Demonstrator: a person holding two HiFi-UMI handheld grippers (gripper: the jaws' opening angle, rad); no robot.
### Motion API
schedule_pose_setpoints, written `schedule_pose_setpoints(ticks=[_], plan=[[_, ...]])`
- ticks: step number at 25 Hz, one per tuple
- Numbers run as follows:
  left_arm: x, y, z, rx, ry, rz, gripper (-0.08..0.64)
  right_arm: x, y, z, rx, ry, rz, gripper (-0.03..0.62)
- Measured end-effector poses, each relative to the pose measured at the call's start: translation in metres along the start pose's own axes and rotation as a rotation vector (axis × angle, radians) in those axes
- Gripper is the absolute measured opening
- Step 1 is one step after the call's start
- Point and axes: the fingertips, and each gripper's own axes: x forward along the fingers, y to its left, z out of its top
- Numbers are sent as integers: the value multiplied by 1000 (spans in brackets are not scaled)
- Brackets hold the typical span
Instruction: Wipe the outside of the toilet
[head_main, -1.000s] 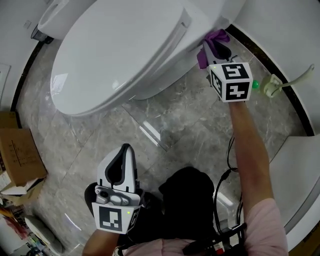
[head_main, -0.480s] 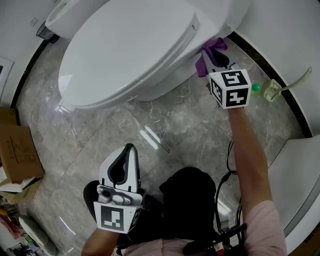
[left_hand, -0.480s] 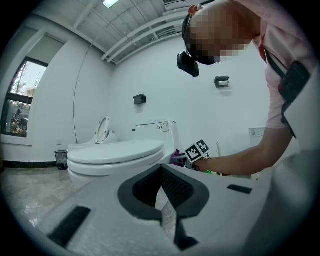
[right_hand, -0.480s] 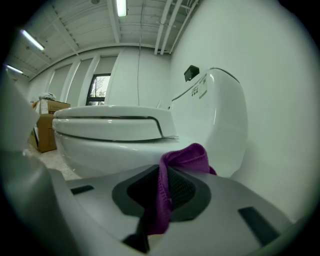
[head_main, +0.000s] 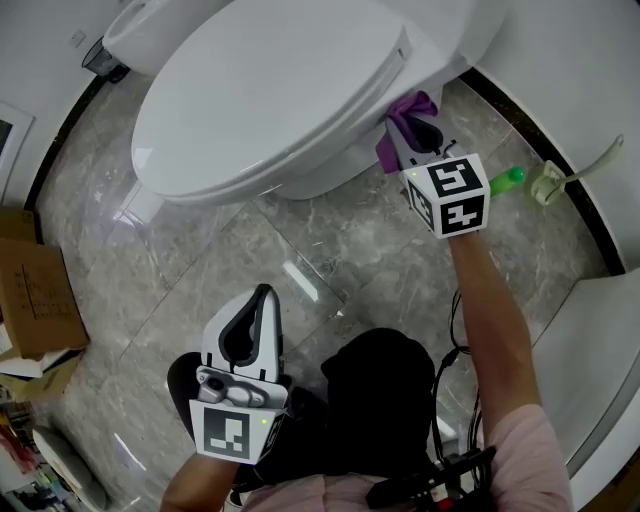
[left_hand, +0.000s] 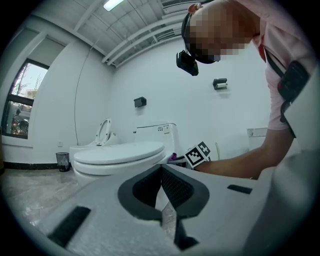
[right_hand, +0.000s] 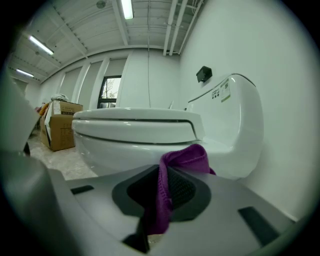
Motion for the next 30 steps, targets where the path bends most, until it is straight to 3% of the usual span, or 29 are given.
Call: schedule_pose_setpoints(ticks=[18,30], plan=[[-33,21,-5,-10,-19,30,8,-12,96,15,-30,-24,143,55],[-52,34,-9,-23,-29,71,8,-18,192,29,-71,-46,344,55]])
